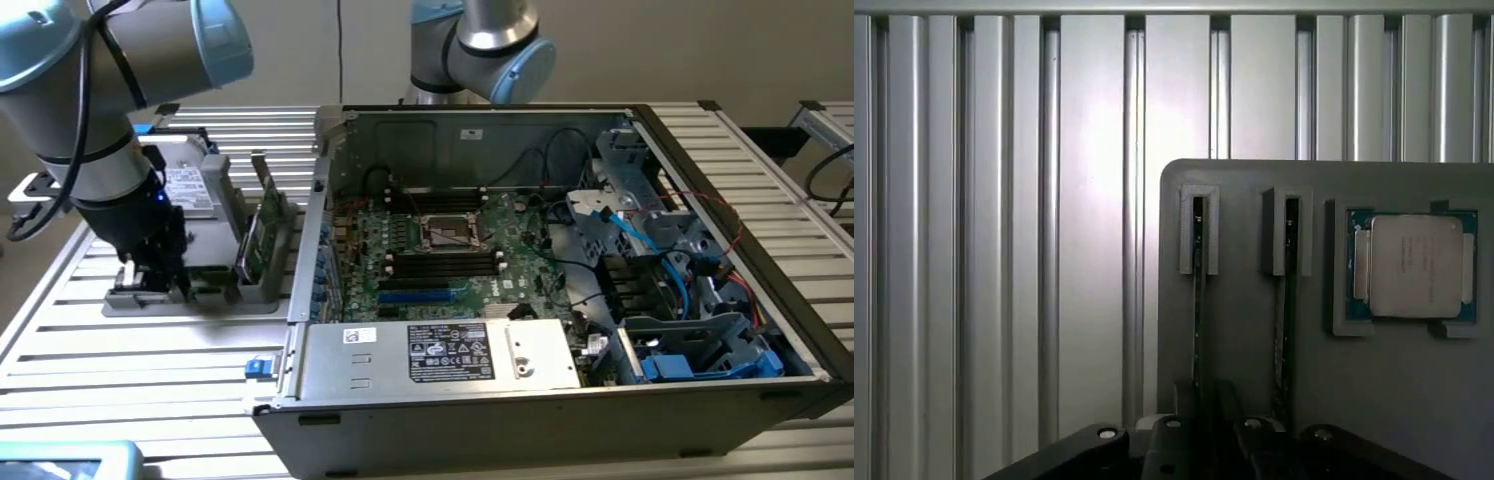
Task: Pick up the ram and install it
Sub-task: 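Pick up the ram and move it above insertion slot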
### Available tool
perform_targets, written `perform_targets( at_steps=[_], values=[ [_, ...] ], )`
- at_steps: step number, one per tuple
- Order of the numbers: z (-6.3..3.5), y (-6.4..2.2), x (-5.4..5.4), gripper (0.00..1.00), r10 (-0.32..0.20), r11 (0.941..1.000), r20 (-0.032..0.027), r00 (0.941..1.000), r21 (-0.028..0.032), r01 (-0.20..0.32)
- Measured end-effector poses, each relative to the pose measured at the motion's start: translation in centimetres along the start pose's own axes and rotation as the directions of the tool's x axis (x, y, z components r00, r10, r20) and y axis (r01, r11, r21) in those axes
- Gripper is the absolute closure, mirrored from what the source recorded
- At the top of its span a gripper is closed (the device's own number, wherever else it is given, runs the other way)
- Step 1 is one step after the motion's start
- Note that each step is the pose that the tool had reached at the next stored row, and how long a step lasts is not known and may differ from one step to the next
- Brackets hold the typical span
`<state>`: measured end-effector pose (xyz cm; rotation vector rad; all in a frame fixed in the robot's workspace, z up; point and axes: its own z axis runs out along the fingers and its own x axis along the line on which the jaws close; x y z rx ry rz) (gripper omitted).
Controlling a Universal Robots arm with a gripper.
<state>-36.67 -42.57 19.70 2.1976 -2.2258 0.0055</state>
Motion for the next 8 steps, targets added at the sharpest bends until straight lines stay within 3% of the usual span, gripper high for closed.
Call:
perform_targets(
  at_steps=[1,3,8],
  values=[
    [-0.05,0.01,0.0,0.84,0.000,1.0000,-0.0004,1.0000,-0.0001,0.000],
    [-0.54,0.01,0.0,0.87,0.000,1.0000,-0.0038,1.0000,0.0003,0.000],
    [-2.37,0.04,0.0,0.87,-0.001,1.0000,-0.0119,0.9999,0.0003,0.001]
  ],
)
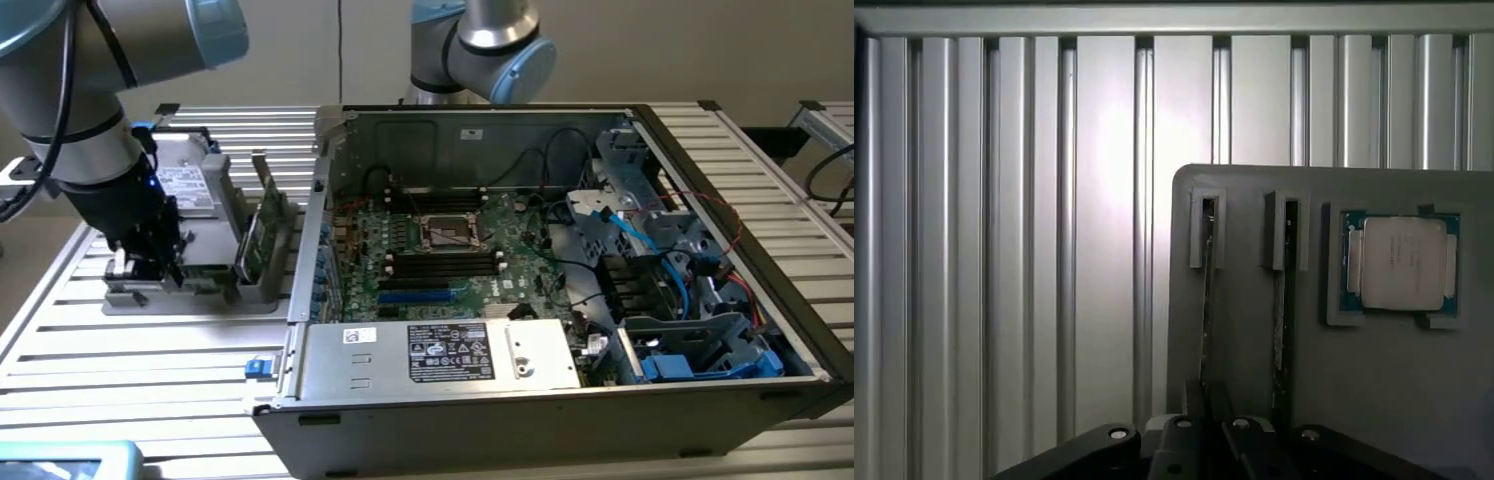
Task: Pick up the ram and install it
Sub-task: 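Pick up the ram and move it above insertion slot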
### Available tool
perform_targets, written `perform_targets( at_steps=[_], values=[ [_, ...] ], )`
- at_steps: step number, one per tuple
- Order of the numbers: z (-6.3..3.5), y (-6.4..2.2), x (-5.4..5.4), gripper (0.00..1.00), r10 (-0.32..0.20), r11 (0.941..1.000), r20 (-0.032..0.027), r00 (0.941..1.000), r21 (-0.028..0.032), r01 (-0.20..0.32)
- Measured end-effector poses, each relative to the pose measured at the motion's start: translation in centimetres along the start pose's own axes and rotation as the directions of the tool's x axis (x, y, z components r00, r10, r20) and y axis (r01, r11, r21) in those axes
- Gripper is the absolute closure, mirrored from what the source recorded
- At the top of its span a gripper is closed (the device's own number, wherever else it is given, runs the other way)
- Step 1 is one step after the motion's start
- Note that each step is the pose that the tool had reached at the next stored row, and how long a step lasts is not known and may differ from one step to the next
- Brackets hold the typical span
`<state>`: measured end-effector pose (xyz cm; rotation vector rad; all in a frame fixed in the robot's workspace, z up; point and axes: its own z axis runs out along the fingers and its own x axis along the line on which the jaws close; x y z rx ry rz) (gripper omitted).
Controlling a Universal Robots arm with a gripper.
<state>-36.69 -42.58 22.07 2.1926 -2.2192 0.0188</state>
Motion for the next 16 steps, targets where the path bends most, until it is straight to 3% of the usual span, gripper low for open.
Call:
perform_targets(
  at_steps=[8,16],
  values=[
    [-3.61,0.09,0.1,0.87,-0.007,1.0000,-0.0057,1.0000,0.0002,0.007],
    [-7.21,0.02,0.2,0.87,-0.016,0.9999,-0.0061,0.9999,0.0004,0.016]
  ],
)
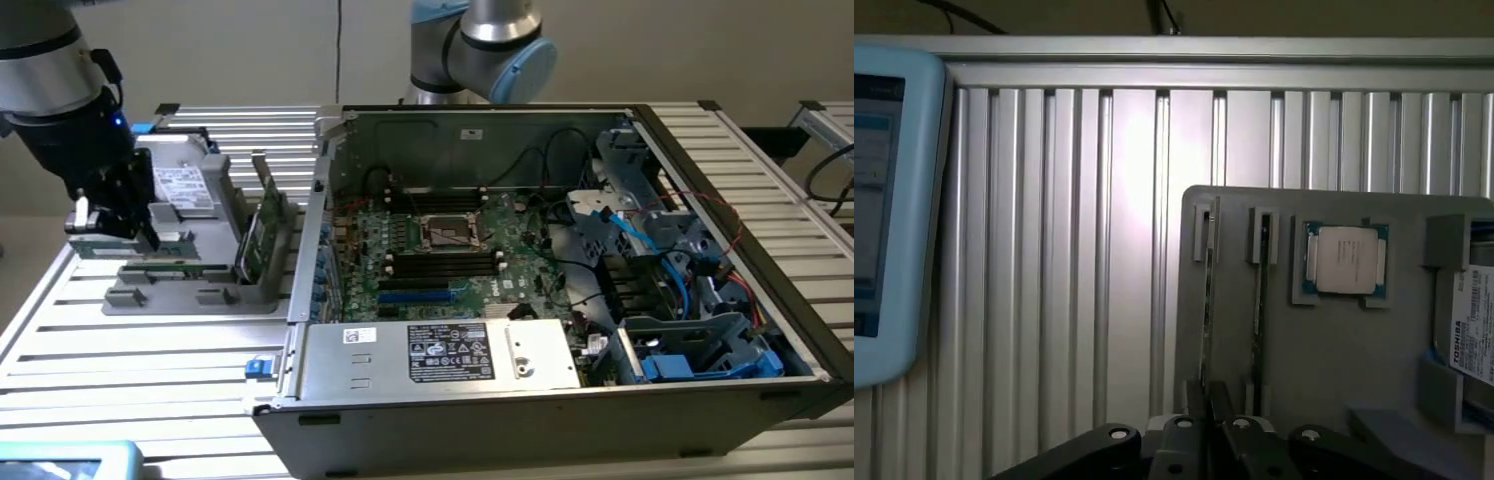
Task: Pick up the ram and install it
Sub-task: 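Pick up the ram and move it above insertion slot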
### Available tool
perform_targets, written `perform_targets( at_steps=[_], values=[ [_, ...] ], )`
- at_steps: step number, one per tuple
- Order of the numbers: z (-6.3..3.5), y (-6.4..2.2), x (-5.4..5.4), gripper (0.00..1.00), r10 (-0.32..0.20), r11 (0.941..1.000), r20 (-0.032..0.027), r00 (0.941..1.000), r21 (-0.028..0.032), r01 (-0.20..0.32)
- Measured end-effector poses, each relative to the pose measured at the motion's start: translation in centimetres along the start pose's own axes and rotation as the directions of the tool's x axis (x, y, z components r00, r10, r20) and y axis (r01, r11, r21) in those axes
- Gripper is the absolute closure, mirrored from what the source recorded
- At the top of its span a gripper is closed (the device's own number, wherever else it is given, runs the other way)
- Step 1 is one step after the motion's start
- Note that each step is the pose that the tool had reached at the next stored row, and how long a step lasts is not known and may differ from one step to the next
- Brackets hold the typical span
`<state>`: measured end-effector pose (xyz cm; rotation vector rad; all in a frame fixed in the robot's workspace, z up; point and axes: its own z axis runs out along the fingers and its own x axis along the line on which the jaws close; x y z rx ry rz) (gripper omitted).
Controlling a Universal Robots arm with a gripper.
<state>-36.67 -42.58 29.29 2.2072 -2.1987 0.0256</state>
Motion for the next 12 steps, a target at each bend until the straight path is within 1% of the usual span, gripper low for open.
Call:
perform_targets(
  at_steps=[3,4,5,6,7,12],
  values=[
    [-1.39,-0.27,0.1,0.87,-0.002,1.0000,0.0001,1.0000,0.0001,0.002],
    [-1.79,-0.41,0.1,0.87,-0.002,1.0000,0.0010,1.0000,0.0002,0.002],
    [-2.16,-0.57,0.1,0.87,-0.003,1.0000,0.0036,1.0000,0.0002,0.003],
    [-2.49,-0.76,0.2,0.87,-0.003,1.0000,0.0079,1.0000,0.0002,0.003],
    [-2.83,-0.98,0.2,0.87,-0.003,1.0000,0.0109,0.9999,0.0003,0.003],
    [-4.38,-1.96,0.3,0.87,-0.004,1.0000,0.0235,0.9997,0.0003,0.004]
  ],
)
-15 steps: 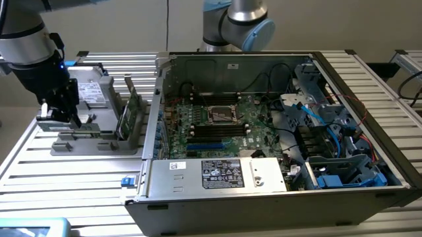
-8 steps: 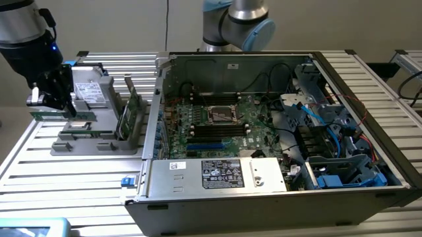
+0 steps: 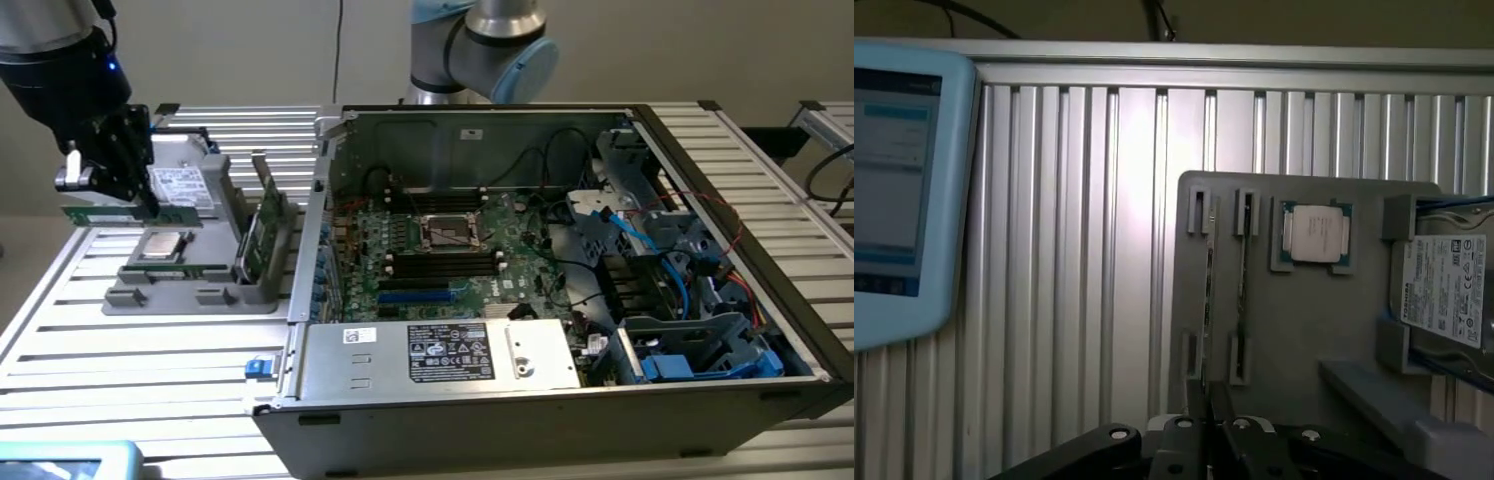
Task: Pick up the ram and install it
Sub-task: 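Pick up the ram and move it above insertion slot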
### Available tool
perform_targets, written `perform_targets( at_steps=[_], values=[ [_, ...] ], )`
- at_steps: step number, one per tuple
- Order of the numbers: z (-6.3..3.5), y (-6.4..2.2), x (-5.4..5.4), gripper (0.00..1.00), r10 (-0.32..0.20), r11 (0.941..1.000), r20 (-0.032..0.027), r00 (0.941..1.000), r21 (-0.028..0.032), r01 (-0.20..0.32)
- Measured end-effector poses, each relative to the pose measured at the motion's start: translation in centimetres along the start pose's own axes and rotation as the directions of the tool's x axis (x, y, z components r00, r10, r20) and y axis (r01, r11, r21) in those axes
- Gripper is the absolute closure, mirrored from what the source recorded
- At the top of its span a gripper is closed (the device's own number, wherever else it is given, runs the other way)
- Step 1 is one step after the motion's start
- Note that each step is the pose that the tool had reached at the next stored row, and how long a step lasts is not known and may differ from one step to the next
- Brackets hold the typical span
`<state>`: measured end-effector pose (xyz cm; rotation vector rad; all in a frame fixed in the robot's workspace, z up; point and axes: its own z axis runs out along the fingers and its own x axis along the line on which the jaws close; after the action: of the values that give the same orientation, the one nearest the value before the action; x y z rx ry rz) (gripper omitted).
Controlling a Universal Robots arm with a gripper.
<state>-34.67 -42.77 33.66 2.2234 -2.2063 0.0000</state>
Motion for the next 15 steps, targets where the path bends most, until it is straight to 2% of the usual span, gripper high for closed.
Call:
perform_targets(
  at_steps=[9,15],
  values=[
    [-2.79,-1.68,0.2,0.87,-0.003,1.0000,0.0231,0.9997,0.0003,0.003],
    [-4.40,-2.94,0.3,0.87,-0.005,1.0000,0.0339,0.9994,0.0004,0.005]
  ],
)
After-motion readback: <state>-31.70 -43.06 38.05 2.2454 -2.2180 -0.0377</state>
